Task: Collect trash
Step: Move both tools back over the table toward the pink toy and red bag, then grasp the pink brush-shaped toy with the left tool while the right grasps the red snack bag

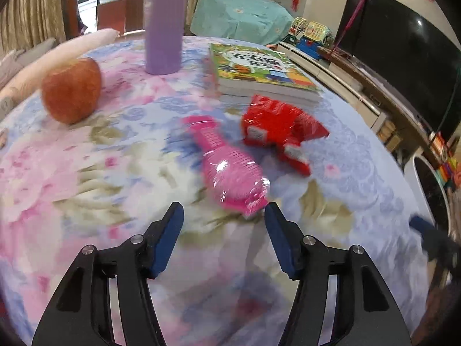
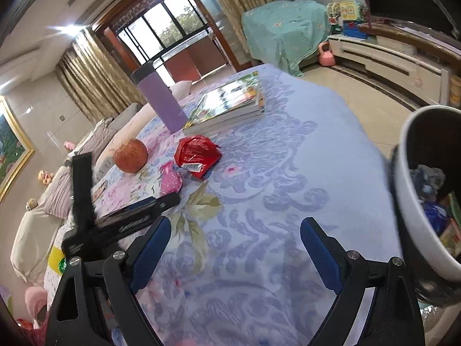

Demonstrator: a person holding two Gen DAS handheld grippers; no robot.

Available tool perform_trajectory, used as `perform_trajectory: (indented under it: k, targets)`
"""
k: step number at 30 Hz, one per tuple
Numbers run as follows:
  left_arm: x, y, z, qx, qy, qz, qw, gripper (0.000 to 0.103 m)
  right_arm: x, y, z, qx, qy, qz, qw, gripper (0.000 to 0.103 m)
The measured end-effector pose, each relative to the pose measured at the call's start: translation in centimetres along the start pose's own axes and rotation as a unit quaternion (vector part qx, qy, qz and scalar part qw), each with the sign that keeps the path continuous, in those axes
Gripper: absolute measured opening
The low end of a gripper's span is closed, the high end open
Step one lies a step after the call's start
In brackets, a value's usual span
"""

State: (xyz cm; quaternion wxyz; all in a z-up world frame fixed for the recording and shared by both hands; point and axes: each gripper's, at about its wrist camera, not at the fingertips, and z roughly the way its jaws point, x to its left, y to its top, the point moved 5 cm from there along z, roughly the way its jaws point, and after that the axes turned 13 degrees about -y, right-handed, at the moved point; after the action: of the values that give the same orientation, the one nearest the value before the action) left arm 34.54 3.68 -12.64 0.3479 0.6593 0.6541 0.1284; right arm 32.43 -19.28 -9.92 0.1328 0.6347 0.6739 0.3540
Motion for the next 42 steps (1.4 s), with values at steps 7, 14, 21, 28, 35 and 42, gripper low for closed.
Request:
perform_trajectory:
  k: [7, 14, 21, 28, 35, 42]
  targets:
    - [4.3, -2.4, -3.7, -0.007, -0.017, -0.020, 0.9996, 0.060, 3.6, 1.6, 4.0, 0.006, 0.007, -0.058, 0.998, 0.092]
    - [5.5, -3.5, -4.9, -0.023, -0.047, -0.043, 0.9977, 0.066, 5.3, 4.1, 8.2, 0.015, 0.016, -0.076, 0.997, 0.092]
    - [5.1, -3.5, -4.7, -0.021, -0.051, -0.034, 0.9979, 0.073, 6.1, 5.8, 10.9, 0.027, 0.034, -0.059, 0.997, 0.090]
    - [4.3, -2.9, -4.1, -0.016, -0.038, -0.027, 0.9988, 0.077, 5.9, 5.4, 10.5, 0.029, 0.048, -0.051, 0.997, 0.058]
    - [1.3, 0.4, -1.7, -0.026, -0.061, -0.025, 0.9975, 0.077, 3.3, 3.6, 7.7, 0.014, 0.025, -0.038, 0.999, 0.049]
    - [-0.7, 2.8, 1.9, -0.012, -0.025, 0.006, 0.9996, 0.077, -0.1, 2.0, 4.1, -0.012, -0.017, -0.017, 1.000, 0.049]
